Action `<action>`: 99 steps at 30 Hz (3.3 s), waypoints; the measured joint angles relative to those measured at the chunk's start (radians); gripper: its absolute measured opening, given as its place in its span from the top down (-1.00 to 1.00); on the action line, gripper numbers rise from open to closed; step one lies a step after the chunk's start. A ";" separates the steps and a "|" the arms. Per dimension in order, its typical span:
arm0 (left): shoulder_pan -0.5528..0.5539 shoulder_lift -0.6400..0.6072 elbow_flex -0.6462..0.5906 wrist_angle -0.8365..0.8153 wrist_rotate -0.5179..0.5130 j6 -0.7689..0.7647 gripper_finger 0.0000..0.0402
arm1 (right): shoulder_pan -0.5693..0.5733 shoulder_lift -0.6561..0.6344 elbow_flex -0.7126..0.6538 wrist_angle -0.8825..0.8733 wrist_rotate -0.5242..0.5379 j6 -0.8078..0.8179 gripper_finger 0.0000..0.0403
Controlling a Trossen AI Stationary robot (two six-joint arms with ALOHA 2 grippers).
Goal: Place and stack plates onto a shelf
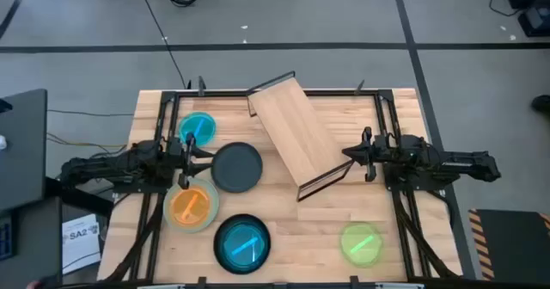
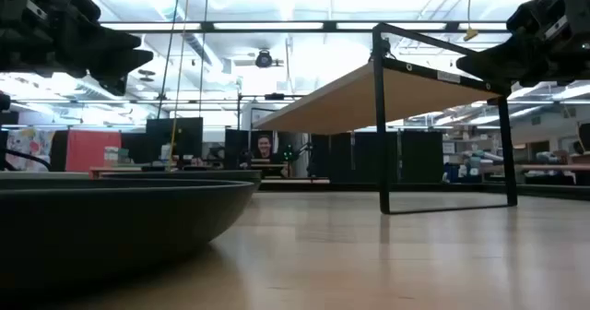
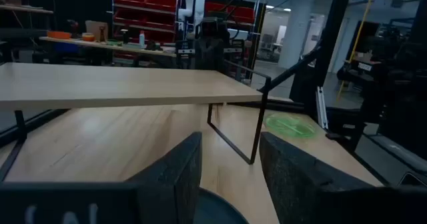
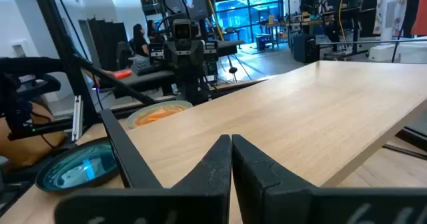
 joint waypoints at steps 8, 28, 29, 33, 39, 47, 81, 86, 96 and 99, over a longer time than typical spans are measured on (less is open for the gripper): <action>0.000 0.000 0.000 0.000 0.000 0.000 0.22 | 0.000 0.000 0.000 0.000 0.000 0.000 0.91; 0.000 0.005 0.000 0.000 0.000 0.000 0.22 | 0.000 0.000 0.000 0.000 0.000 0.000 0.91; 0.000 0.005 0.000 0.000 0.000 0.000 0.22 | 0.000 0.000 0.000 0.000 0.000 0.000 0.91; 0.000 0.005 0.000 0.000 0.000 0.000 0.22 | 0.000 0.000 0.000 0.000 0.000 0.000 0.91; 0.000 0.005 0.000 0.000 0.000 0.000 0.22 | 0.000 0.000 0.000 0.000 0.000 0.000 0.91; 0.000 0.005 0.000 0.000 0.000 0.000 0.22 | 0.000 0.000 0.000 0.000 0.000 0.000 0.91; 0.000 0.006 0.000 0.000 -0.001 0.000 0.22 | 0.000 0.000 0.000 0.000 0.008 0.140 0.88; 0.000 0.006 0.000 0.000 -0.001 0.000 0.22 | 0.000 0.000 0.000 0.001 0.022 0.239 0.69; 0.000 0.006 0.000 0.000 -0.001 0.000 0.22 | 0.000 0.000 0.000 0.001 0.022 0.265 0.12; 0.000 0.006 0.000 0.000 -0.001 0.000 0.22 | 0.000 0.000 0.000 0.002 0.022 0.264 0.00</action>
